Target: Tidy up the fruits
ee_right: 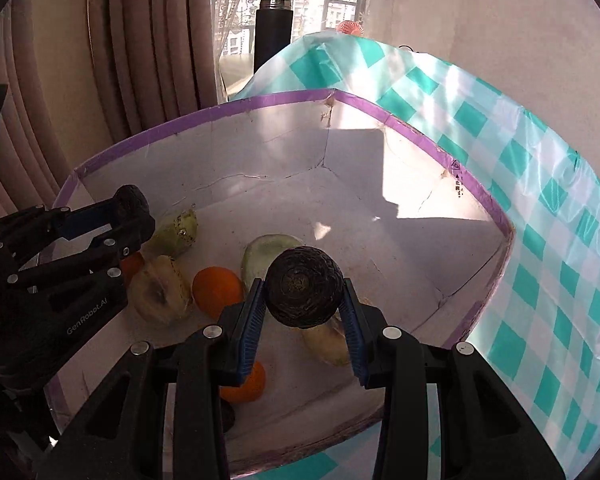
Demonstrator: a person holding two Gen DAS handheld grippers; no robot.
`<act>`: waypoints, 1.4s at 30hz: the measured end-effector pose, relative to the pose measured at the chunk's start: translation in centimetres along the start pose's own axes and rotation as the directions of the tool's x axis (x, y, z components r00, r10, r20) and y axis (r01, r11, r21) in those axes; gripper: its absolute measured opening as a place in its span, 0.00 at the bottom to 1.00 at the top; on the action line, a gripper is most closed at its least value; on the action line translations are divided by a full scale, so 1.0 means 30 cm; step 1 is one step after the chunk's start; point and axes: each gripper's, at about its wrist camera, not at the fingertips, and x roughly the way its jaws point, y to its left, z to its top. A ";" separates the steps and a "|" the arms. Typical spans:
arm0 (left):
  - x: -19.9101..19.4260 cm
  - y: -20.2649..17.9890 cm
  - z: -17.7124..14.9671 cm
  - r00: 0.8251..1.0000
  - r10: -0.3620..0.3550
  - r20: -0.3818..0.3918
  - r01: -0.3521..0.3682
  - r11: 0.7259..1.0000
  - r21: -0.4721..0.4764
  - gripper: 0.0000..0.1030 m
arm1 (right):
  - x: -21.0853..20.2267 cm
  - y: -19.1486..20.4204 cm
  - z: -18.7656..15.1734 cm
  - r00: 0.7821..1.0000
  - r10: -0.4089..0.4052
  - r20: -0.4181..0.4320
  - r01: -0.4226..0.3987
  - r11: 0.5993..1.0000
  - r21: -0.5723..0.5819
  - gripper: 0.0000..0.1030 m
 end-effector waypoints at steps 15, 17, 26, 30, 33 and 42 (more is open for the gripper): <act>0.029 0.006 0.026 0.998 -0.051 -0.039 0.051 0.999 -0.009 0.79 | 0.065 0.076 -0.003 0.990 -0.009 -0.142 -0.004 0.996 -0.092 0.49; 0.027 0.009 0.029 0.996 -0.075 -0.037 0.075 0.997 -0.020 0.83 | 0.060 0.086 -0.005 0.991 -0.015 -0.136 0.002 0.995 -0.099 0.57; 0.031 0.002 0.026 0.993 -0.099 -0.061 0.098 0.995 -0.014 0.88 | 0.046 0.097 -0.019 0.992 -0.005 -0.126 -0.009 0.993 -0.115 0.66; 0.035 0.005 0.029 0.991 -0.110 -0.072 0.108 0.994 -0.025 0.90 | 0.044 0.097 -0.020 0.993 0.007 -0.120 -0.020 0.994 -0.109 0.68; 0.037 0.008 0.033 0.989 -0.124 -0.076 0.122 0.992 -0.034 0.93 | 0.042 0.094 -0.018 0.992 0.019 -0.122 -0.031 0.995 -0.099 0.69; 0.044 0.003 0.035 0.988 -0.125 -0.095 0.123 0.992 -0.027 0.94 | 0.045 0.095 -0.011 0.991 0.038 -0.129 -0.049 0.995 -0.084 0.71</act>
